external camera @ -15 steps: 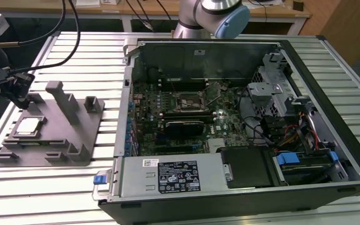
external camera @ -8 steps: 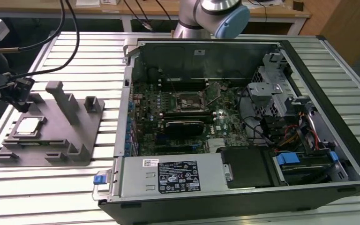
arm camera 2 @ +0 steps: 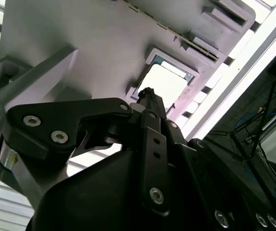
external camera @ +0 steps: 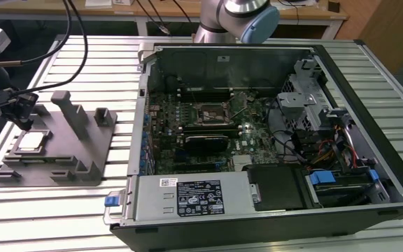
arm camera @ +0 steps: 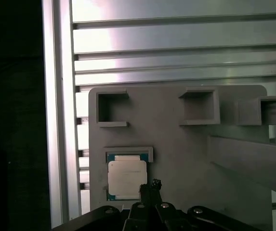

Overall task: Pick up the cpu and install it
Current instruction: 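Pick up the cpu and move it towards the insertion slot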

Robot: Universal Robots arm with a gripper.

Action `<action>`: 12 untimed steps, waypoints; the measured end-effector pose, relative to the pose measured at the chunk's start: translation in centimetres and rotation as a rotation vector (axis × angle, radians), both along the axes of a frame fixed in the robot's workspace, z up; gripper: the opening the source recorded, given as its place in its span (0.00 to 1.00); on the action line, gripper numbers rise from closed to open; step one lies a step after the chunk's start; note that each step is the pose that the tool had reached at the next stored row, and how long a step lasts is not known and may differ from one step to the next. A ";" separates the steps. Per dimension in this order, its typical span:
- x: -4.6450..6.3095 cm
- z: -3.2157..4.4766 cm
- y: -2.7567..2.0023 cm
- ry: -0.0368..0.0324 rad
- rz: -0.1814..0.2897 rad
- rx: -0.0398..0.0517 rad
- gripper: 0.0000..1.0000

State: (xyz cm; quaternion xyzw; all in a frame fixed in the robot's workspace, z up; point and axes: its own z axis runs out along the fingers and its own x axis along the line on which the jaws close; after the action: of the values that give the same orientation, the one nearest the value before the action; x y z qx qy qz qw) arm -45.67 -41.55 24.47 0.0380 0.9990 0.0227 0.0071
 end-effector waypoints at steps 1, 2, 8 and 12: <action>-0.1 -0.13 -0.03 0.0004 0.000 0.0000 0.11; -0.1 -0.24 -0.06 0.0007 0.000 -0.0001 0.11; -0.6 -0.94 -0.20 0.0014 0.000 0.0000 0.11; -0.9 -1.45 -0.35 0.0018 0.000 -0.0001 0.11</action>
State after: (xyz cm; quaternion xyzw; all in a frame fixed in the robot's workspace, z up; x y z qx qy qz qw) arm -46.55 -41.90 23.02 0.0380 0.9990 0.0227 0.0062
